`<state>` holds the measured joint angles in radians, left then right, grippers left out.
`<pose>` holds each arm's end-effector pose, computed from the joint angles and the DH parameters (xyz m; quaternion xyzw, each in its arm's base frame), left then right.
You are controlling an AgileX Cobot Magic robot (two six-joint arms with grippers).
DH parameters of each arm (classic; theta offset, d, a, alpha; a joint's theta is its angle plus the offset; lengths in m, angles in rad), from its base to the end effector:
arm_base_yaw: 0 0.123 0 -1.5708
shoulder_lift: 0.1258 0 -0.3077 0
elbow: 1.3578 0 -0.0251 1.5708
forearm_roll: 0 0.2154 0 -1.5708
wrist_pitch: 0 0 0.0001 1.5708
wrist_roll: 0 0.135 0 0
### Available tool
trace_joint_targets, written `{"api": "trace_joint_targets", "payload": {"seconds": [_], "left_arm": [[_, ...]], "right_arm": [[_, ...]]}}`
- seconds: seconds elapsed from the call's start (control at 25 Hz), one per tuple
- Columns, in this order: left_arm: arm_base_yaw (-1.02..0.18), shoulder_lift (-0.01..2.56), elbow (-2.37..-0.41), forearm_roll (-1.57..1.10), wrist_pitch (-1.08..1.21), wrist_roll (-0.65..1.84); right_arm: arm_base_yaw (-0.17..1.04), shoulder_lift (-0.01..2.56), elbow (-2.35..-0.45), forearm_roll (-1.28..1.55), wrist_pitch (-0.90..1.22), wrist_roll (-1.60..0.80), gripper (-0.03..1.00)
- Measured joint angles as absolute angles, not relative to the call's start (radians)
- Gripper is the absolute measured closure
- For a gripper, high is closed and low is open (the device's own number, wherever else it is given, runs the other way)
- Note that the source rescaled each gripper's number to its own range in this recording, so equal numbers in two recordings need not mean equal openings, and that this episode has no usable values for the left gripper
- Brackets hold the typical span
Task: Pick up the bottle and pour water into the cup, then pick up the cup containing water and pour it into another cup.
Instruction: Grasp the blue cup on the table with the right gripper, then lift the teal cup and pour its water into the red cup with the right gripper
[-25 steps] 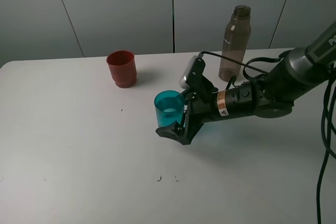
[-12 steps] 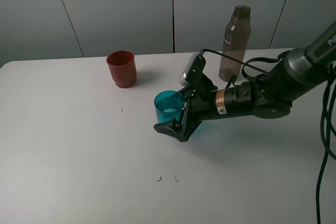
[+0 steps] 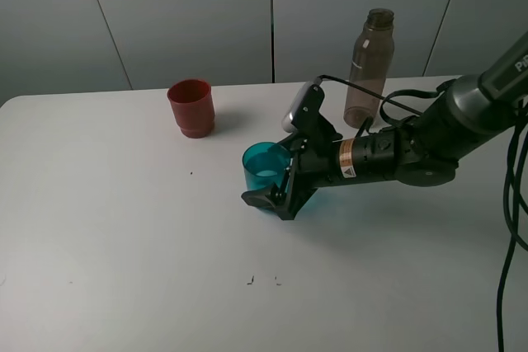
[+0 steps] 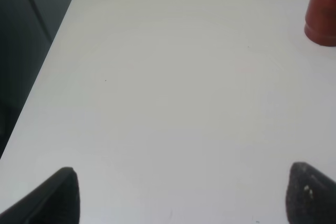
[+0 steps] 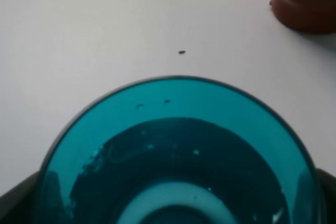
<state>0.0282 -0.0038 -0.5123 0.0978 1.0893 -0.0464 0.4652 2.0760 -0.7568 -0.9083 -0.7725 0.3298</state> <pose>-0.0236 0.0110 0.2406 -0.0349 0.8547 0.0441 0.5160 0.2916 0.2294 0.1046 -0.4791 0.7327 0.2705 0.4005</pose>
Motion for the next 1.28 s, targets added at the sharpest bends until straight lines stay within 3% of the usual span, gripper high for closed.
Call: {"api": "trace_joint_targets", "payload": {"seconds": [0.6, 0.64, 0.68, 0.72, 0.76, 1.28], "left_arm": [[0.028, -0.004, -0.512, 0.098, 1.089, -0.046], [0.028, -0.004, -0.512, 0.098, 1.089, -0.046], [0.028, -0.004, -0.512, 0.098, 1.089, -0.046], [0.028, -0.004, -0.512, 0.098, 1.089, -0.046], [0.028, -0.004, -0.512, 0.098, 1.089, -0.046], [0.028, -0.004, -0.512, 0.098, 1.089, -0.046]], "right_arm": [[0.48, 2.097, -0.785, -0.9, -0.759, 0.329, -0.02], [0.48, 2.097, -0.785, -0.9, -0.759, 0.329, 0.09], [0.48, 2.097, -0.785, -0.9, -0.759, 0.329, 0.27], [0.48, 2.097, -0.785, -0.9, -0.759, 0.329, 0.57], [0.48, 2.097, -0.785, -0.903, -0.757, 0.327, 0.93], [0.48, 2.097, -0.787, -0.903, -0.754, 0.327, 0.91]]}}
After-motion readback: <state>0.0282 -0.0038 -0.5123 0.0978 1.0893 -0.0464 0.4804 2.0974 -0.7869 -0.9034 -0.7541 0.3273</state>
